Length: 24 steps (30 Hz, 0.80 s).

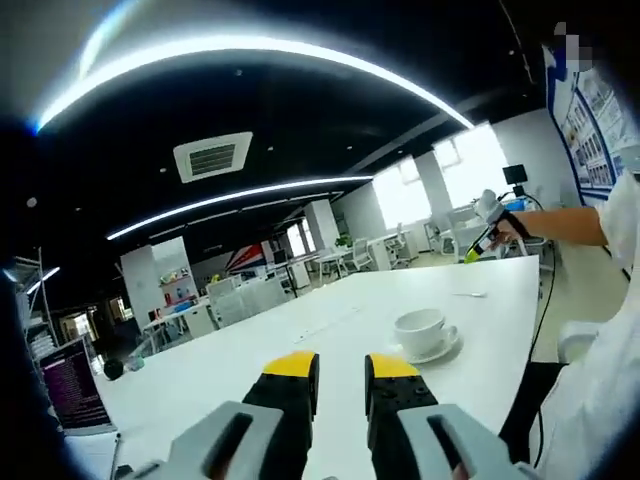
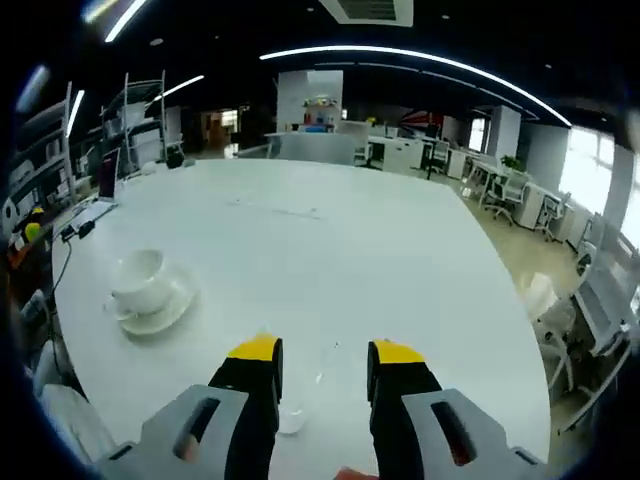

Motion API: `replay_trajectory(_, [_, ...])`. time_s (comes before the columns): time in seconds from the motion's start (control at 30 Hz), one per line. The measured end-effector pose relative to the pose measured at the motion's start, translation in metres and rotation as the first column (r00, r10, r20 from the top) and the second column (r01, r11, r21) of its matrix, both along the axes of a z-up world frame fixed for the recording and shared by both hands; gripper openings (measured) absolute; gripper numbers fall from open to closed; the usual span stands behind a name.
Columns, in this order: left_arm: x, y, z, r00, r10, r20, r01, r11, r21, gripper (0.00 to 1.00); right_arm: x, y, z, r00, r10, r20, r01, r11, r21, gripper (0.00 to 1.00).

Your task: Tidy tabletop coffee trays, cups and spoons，present forward

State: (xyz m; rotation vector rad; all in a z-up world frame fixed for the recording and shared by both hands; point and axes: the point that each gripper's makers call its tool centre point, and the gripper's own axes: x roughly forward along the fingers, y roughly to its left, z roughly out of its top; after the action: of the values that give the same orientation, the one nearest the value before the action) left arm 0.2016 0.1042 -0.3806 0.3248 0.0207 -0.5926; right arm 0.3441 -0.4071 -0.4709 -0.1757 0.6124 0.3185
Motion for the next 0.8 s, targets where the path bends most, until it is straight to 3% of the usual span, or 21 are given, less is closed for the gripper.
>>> replay_trajectory(0.17, [0.001,-0.001,0.002,1.000,-0.001,0.005,0.001,1.000,0.005,0.20,0.015,-0.004,-0.016,0.998,-0.010,-0.067,0.008,1.000,-0.026,0.29])
replay_trajectory(0.27, [0.001,-0.003,0.003,1.000,-0.003,0.005,0.003,1.000,-0.009,0.20,0.016,0.001,-0.033,0.989,-0.012,-0.147,0.010,1.000,-0.013,0.29])
replay_trajectory(0.5, [-0.001,-0.005,0.002,1.000,-0.010,-0.007,0.010,0.999,-0.031,0.20,0.027,0.000,-0.060,0.983,-0.030,-0.181,0.022,0.999,-0.050,0.29])
replay_trajectory(0.8, [-0.001,0.000,0.004,1.000,0.005,-0.009,-0.006,0.999,-0.041,0.20,0.026,0.001,-0.079,0.973,-0.050,-0.224,0.036,0.997,-0.066,0.26])
